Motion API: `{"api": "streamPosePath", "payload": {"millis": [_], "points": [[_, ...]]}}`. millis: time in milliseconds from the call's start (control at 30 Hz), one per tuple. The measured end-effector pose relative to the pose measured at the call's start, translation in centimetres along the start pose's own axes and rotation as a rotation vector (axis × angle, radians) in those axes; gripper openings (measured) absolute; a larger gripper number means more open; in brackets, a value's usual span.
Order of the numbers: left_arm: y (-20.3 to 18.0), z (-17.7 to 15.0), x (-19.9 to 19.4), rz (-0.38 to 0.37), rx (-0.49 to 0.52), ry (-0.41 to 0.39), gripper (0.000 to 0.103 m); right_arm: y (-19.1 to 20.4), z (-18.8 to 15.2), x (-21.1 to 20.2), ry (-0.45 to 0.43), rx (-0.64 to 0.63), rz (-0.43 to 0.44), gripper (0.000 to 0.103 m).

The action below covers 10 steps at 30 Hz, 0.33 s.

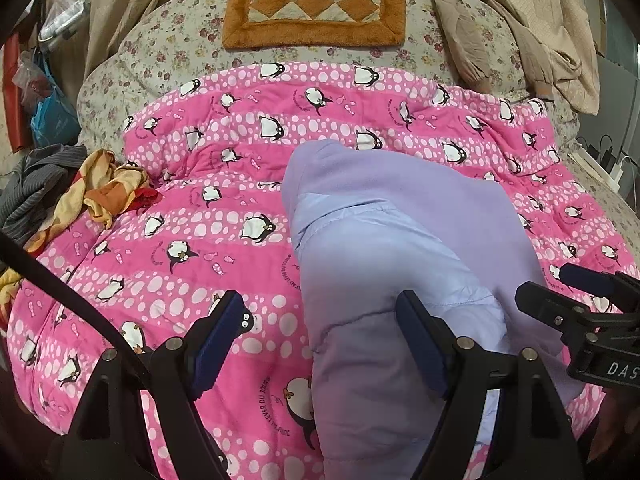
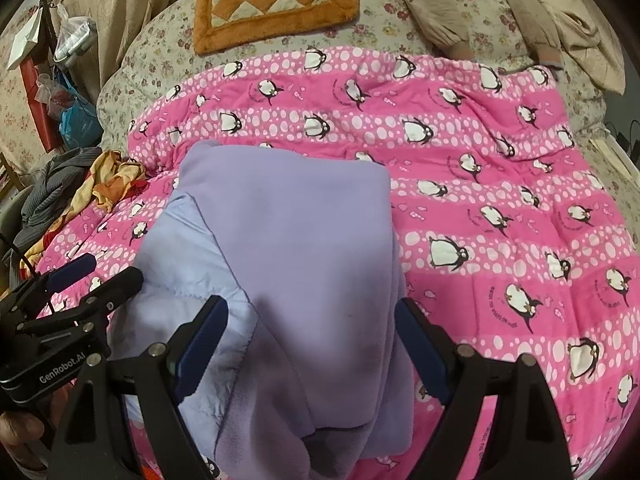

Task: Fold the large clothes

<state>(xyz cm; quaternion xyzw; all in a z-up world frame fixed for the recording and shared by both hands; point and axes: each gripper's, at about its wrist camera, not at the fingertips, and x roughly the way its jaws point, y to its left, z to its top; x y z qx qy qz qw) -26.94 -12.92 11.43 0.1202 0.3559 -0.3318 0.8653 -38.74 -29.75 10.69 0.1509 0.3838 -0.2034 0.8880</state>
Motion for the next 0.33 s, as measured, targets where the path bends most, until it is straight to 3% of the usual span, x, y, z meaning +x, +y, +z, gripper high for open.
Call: {"api": "streamPosePath", "payload": {"millis": [200, 333], "points": [[0.1, -0.1, 0.0, -0.014, -0.004, -0.009, 0.051, 0.0, 0.0, 0.0, 0.000, 0.002, 0.002, 0.088], [1.1, 0.2, 0.2, -0.068, -0.012, -0.005, 0.051, 0.2, 0.0, 0.3, 0.011, -0.007, 0.012, 0.088]]}}
